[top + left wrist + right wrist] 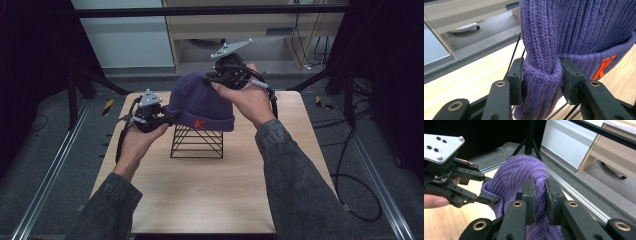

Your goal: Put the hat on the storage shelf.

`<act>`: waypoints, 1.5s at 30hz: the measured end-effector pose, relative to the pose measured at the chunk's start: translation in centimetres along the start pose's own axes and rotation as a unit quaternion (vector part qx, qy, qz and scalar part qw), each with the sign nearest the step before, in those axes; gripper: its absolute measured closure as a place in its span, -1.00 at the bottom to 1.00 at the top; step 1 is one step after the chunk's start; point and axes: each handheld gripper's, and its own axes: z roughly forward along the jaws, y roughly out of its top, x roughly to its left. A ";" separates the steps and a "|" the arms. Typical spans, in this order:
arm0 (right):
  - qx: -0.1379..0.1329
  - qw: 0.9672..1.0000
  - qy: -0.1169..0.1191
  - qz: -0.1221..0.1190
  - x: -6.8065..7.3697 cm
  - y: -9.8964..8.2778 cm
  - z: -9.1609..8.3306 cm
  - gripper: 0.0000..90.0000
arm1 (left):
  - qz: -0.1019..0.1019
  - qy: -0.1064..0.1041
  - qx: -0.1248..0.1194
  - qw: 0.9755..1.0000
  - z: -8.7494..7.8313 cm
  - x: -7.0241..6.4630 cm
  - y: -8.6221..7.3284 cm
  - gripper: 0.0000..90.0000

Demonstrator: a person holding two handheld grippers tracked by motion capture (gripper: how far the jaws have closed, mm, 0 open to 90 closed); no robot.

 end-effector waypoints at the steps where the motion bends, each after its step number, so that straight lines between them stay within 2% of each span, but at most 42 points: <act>1: 0.002 1.000 0.001 0.001 0.0 -0.1 0.1 0.76 | -0.002 0.000 -0.001 1.000 0.0 0.0 -0.1 0.28; 6: 0.005 1.000 0.003 0.002 0.1 -0.5 0.3 0.76 | 0.001 0.000 0.006 1.000 0.1 0.0 -0.5 0.30; 15: 0.028 1.000 0.011 -0.004 0.5 -1.2 1.1 0.76 | 0.001 -0.004 0.021 1.000 0.6 0.0 -1.8 0.31; 22: 0.034 0.999 0.016 -0.005 0.7 -1.5 1.7 0.76 | -0.008 -0.008 0.024 1.000 0.9 0.1 -2.8 0.31; 30: 0.038 0.999 0.023 -0.008 1.2 -1.8 2.4 0.77 | -0.023 -0.017 0.025 0.999 1.4 0.2 -4.0 0.17; 37: 0.042 0.999 0.026 -0.014 1.8 -1.7 3.0 0.78 | -0.029 -0.019 0.018 0.999 0.9 0.4 -4.5 0.11; 45: 0.052 0.998 0.029 -0.016 2.3 -2.2 3.8 0.77 | -0.034 -0.017 0.027 0.999 0.8 0.8 -5.1 0.29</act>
